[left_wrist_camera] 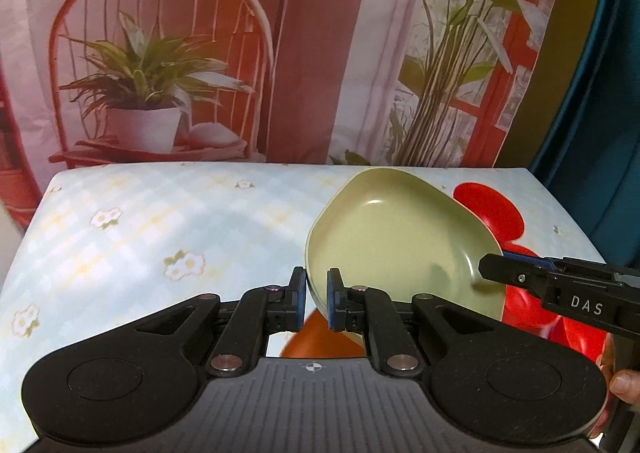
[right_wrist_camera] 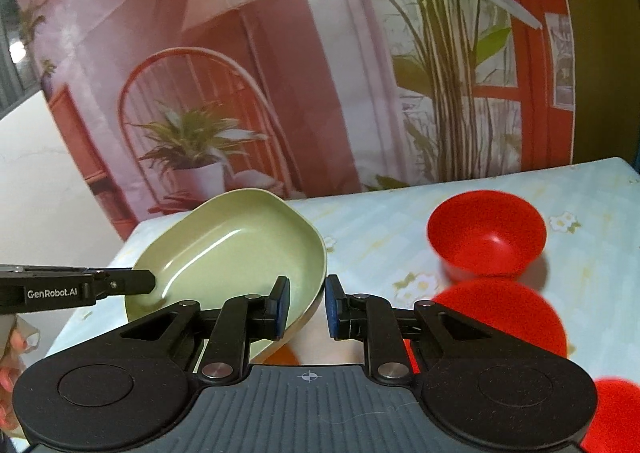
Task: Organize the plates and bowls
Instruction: 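Lift the oval green plate with the left gripper onto the orange plate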
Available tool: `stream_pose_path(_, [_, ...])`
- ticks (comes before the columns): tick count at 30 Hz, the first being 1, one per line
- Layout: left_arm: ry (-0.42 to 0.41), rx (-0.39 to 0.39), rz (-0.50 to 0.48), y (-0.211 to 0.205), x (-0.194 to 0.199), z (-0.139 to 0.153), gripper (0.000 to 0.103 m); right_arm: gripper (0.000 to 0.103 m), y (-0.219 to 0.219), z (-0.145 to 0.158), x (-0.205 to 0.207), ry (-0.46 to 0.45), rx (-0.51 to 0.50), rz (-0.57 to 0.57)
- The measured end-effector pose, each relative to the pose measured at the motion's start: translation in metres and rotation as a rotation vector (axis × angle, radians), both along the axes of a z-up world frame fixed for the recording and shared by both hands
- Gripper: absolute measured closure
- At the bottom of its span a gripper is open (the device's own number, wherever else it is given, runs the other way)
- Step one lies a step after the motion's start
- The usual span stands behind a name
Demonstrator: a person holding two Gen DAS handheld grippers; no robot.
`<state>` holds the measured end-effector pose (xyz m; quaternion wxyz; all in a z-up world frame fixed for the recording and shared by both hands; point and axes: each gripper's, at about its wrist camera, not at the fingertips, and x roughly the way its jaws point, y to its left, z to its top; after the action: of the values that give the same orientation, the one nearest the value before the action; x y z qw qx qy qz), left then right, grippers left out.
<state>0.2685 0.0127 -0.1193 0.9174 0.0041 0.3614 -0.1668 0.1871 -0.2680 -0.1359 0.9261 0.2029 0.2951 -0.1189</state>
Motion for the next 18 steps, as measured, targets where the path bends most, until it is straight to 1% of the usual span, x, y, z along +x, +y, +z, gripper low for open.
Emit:
stream_pose_path(9, [-0.002, 0.019, 0.019, 0.008, -0.029, -0.006, 0.091, 0.084, 0.026, -0.008, -0.031, -0.020, 0.029, 0.005])
stream_pose_path(18, [0.000, 0.021, 0.023, 0.011, -0.036, -0.019, 0.091, 0.084, 0.043, -0.019, -0.043, 0.008, 0.013, 0.014])
